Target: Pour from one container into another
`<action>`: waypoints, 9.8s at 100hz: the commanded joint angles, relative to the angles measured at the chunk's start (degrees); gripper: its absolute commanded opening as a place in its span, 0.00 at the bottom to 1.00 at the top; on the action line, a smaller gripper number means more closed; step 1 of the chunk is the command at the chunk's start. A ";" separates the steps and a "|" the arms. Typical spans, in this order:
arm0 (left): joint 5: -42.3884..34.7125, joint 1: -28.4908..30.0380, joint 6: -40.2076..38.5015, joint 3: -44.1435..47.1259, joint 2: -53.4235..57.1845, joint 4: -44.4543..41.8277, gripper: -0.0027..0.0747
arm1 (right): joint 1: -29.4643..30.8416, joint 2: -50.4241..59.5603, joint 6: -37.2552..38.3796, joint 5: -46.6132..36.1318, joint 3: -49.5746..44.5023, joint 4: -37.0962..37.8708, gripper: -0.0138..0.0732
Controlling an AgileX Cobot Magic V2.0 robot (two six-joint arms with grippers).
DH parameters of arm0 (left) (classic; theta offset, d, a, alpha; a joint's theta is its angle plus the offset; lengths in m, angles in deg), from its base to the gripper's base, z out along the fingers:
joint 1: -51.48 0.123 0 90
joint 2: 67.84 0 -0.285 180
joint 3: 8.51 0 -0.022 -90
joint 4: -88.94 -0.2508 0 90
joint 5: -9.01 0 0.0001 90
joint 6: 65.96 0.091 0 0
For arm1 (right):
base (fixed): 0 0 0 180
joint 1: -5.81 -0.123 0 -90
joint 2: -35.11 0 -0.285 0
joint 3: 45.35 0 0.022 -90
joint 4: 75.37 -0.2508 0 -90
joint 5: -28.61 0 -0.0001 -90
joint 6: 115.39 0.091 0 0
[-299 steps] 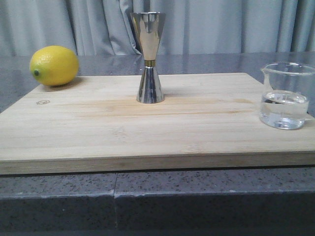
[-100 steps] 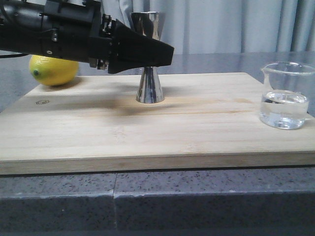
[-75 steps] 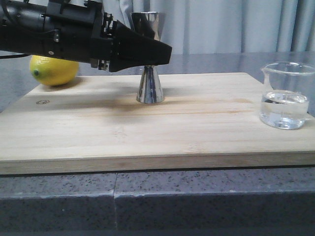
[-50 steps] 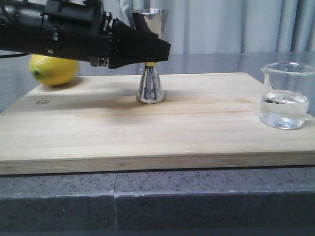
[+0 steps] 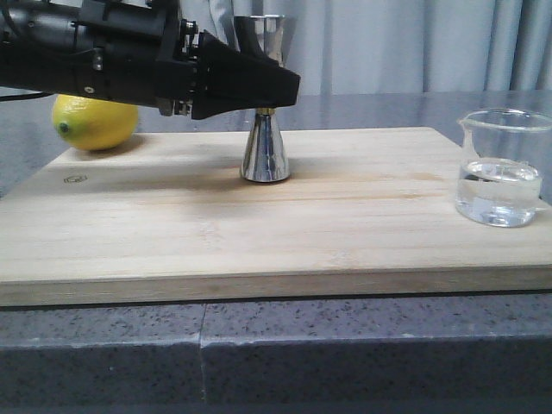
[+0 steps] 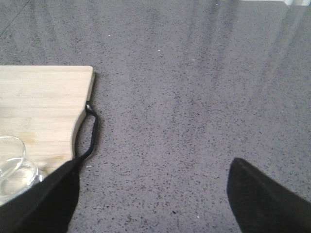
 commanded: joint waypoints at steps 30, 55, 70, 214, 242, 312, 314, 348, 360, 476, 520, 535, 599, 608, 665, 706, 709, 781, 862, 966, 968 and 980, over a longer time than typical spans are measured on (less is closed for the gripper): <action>6.84 -0.47 -4.23 -6.12 2.39 4.68 0.33 | -0.18 -4.00 -8.84 -5.44 2.12 -6.95 0.79; 6.17 -0.47 -4.23 -6.12 2.39 4.57 0.33 | -10.43 -9.14 -11.75 -0.09 8.25 -7.40 0.79; 6.17 -0.47 -4.23 -6.12 2.39 4.57 0.33 | -16.88 -13.46 -11.75 3.73 13.30 -6.48 0.79; 6.17 -0.47 -4.23 -6.12 2.39 4.57 0.33 | -26.33 -19.80 -11.35 -51.08 -16.76 -11.41 0.79; 6.17 -0.47 -4.23 -6.12 2.39 4.57 0.33 | -26.33 -22.77 -11.37 -53.92 -18.40 -11.41 0.79; 6.17 -0.47 -4.23 -6.12 2.39 4.57 0.33 | -29.19 -37.23 -11.37 -68.86 -19.63 -11.41 0.78; 6.17 -0.47 -4.23 -6.12 2.39 4.57 0.33 | -29.19 -37.49 -11.37 -69.38 -19.63 -11.41 0.78; 6.17 -0.47 -4.23 -6.12 2.39 4.57 0.33 | -29.19 -38.19 -11.37 -69.93 -19.63 -11.41 0.78; 6.17 -0.47 -4.23 -6.12 2.39 4.57 0.33 | -29.19 -38.19 -11.37 -69.04 -19.63 -11.41 0.78; 6.17 -0.47 -4.23 -6.12 2.39 4.57 0.33 | -29.19 -37.70 -11.37 -42.84 0.49 -13.19 0.52; 6.17 -0.47 -4.23 -6.12 2.39 4.57 0.33 | -29.19 -41.01 -11.83 -14.12 27.02 -5.01 0.52; 6.17 -0.47 -4.23 -6.12 2.39 4.57 0.33 | -29.19 -46.40 -14.74 -2.99 37.08 -3.37 0.52; 6.17 -0.47 -4.23 -6.12 2.39 4.57 0.33 | -31.82 -61.34 -27.40 19.15 60.68 3.26 0.52; 6.17 -0.47 -4.23 -6.12 2.39 4.57 0.33 | -34.07 -62.04 -27.40 19.43 60.69 8.05 0.52; 6.17 -0.47 -4.23 -6.12 2.39 4.57 0.33 | -41.09 -65.28 -27.40 21.90 60.69 23.32 0.52; 6.17 -0.47 -4.23 -6.12 2.39 4.57 0.33 | -43.14 -65.28 -29.57 20.78 60.69 28.74 0.52; 6.17 -0.47 -4.23 -6.12 2.39 4.57 0.33 | -43.26 -65.28 -29.57 20.78 60.69 29.10 0.52; 6.17 -0.47 -4.23 -6.12 2.39 4.57 0.33 | -44.01 -65.28 -37.99 20.18 60.69 32.81 0.52; 6.17 -0.47 -4.23 -6.12 2.39 4.57 0.33 | -44.01 -65.28 -46.28 16.98 60.69 35.60 0.52; 6.17 -0.47 -4.23 -6.12 2.39 4.57 0.33 | -44.01 -65.28 -52.50 15.51 60.69 37.84 0.52; 6.17 -0.47 -4.23 -6.12 2.39 4.57 0.33 | -44.01 -65.28 -52.50 15.51 60.69 37.84 0.52; 6.17 -0.47 -4.23 -6.12 2.39 4.57 0.33 | -44.01 -65.28 -52.39 15.51 60.69 37.84 0.52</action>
